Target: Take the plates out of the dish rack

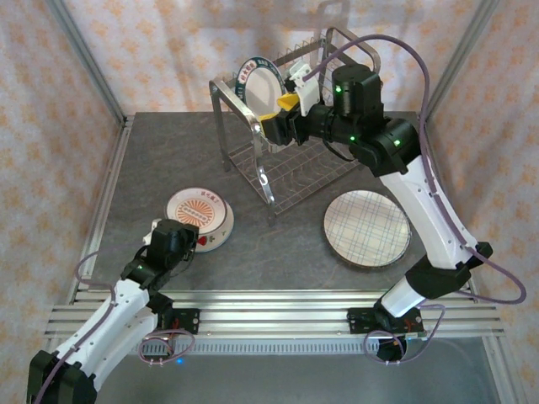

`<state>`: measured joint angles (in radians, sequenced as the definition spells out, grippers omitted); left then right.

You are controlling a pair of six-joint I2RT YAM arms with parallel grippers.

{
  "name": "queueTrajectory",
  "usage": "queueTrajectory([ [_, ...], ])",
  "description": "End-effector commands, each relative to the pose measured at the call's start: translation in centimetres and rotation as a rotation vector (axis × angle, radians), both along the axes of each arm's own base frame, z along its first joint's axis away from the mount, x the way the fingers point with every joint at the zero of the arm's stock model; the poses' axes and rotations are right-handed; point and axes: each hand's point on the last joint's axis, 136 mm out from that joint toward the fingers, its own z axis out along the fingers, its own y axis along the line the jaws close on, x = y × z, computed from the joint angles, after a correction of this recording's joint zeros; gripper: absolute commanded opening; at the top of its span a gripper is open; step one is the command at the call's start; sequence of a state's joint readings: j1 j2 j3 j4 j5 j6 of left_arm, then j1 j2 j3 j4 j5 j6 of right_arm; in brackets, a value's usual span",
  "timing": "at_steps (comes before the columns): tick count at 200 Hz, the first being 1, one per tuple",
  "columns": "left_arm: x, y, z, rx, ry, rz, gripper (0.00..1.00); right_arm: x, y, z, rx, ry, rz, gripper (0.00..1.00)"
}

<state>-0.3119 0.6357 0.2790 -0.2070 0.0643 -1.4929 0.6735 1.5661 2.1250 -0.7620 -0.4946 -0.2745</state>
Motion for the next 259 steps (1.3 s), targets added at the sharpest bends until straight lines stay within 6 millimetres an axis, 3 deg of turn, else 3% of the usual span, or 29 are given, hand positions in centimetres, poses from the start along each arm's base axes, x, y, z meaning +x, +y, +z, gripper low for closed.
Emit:
queueTrajectory([
  [1,1.6,-0.3,1.3,-0.063,-0.092,0.026,0.0,-1.3,-0.1,2.2,0.048,-0.051,0.029,0.65],
  [160,-0.1,-0.2,-3.5,-0.072,0.075,0.035,0.0,-0.9,-0.1,2.4,0.055,-0.053,0.016,0.66],
  [232,-0.5,-0.4,-4.4,-0.052,0.134,0.012,0.0,-0.9,-0.3,2.5,0.065,-0.042,0.005,0.66],
  [259,-0.8,-0.6,-4.6,-0.048,0.166,0.003,0.16,-0.3,-0.7,2.7,0.069,-0.04,-0.044,0.67],
])
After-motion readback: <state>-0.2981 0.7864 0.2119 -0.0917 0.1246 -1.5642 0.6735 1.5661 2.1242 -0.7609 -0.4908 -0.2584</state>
